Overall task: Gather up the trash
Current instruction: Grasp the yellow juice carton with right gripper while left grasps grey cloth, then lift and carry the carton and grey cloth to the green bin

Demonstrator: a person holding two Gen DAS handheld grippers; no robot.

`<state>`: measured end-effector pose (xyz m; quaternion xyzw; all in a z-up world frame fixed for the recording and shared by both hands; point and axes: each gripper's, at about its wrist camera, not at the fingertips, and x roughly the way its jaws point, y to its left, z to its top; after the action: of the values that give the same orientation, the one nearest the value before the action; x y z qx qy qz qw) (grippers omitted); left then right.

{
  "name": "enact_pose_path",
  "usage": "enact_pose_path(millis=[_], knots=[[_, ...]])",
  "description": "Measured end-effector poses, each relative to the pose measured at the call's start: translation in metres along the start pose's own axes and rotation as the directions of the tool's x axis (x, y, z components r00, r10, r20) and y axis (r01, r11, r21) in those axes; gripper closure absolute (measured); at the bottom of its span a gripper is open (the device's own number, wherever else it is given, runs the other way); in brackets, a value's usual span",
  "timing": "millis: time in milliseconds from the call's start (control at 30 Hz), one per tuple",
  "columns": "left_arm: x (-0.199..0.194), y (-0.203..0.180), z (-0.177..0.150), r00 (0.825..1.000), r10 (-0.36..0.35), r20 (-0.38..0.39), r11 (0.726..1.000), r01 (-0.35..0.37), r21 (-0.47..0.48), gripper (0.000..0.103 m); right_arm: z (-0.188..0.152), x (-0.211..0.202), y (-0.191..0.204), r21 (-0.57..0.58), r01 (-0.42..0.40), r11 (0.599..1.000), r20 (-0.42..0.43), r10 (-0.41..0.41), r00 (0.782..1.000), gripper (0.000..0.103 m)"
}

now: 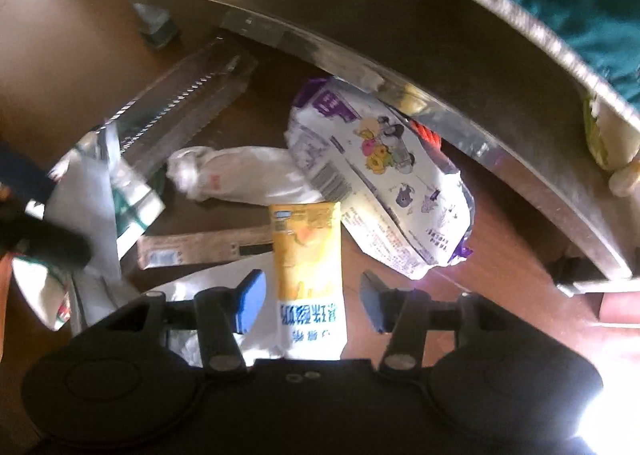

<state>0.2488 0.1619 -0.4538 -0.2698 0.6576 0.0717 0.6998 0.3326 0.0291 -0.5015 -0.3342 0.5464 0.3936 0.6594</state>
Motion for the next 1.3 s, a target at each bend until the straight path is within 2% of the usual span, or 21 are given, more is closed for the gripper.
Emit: enact_pose_path(millis=[100,167,233,333,367,533,767,1033,1200,1300], knots=[[0.012,0.001,-0.001,1.0,-0.007,-0.02,1.0,0.007,0.014,0.063,0.002,0.017,-0.005,0.043,-0.018,0.999,-0.018,0.019,1.0,0.051],[0.023,0.001,-0.002,0.999,0.015,-0.035,0.999,-0.014,0.033,0.063,0.003,0.026,-0.005,0.055,-0.028,0.998,-0.034,0.03,0.999,0.051],[0.035,0.006,-0.002,0.999,0.016,-0.049,1.0,-0.015,0.018,0.063,0.004,0.032,-0.003,0.05,-0.027,0.998,-0.041,0.029,0.999,0.051],[0.047,0.012,-0.001,0.997,0.026,-0.067,1.0,-0.026,0.0,0.063,0.005,0.039,0.002,0.025,0.001,1.0,-0.064,0.0,0.998,0.062],[0.049,0.012,-0.001,0.997,0.03,-0.072,1.0,-0.03,0.003,0.063,0.004,0.041,0.003,0.024,0.012,1.0,-0.065,-0.011,0.998,0.063],[0.048,0.012,0.0,0.997,0.028,-0.07,1.0,-0.028,0.002,0.063,0.003,0.025,0.0,0.047,0.02,0.999,-0.059,-0.018,0.998,0.063],[0.021,0.004,0.001,0.999,0.023,-0.024,0.999,-0.023,0.024,0.063,0.007,-0.049,-0.006,0.091,0.072,0.993,-0.016,-0.07,0.997,0.063],[-0.057,-0.024,-0.003,0.996,-0.01,0.093,0.995,0.001,0.096,0.063,-0.001,-0.157,-0.007,0.215,0.11,0.97,0.083,-0.131,0.988,0.063],[-0.122,-0.037,-0.013,0.98,-0.014,0.2,0.991,-0.012,0.13,0.063,-0.016,-0.235,0.005,0.282,0.116,0.952,0.181,-0.171,0.968,0.063],[-0.159,-0.045,-0.025,0.965,-0.018,0.263,0.988,-0.023,0.15,0.063,-0.028,-0.288,0.011,0.293,0.132,0.947,0.255,-0.21,0.944,0.063]])
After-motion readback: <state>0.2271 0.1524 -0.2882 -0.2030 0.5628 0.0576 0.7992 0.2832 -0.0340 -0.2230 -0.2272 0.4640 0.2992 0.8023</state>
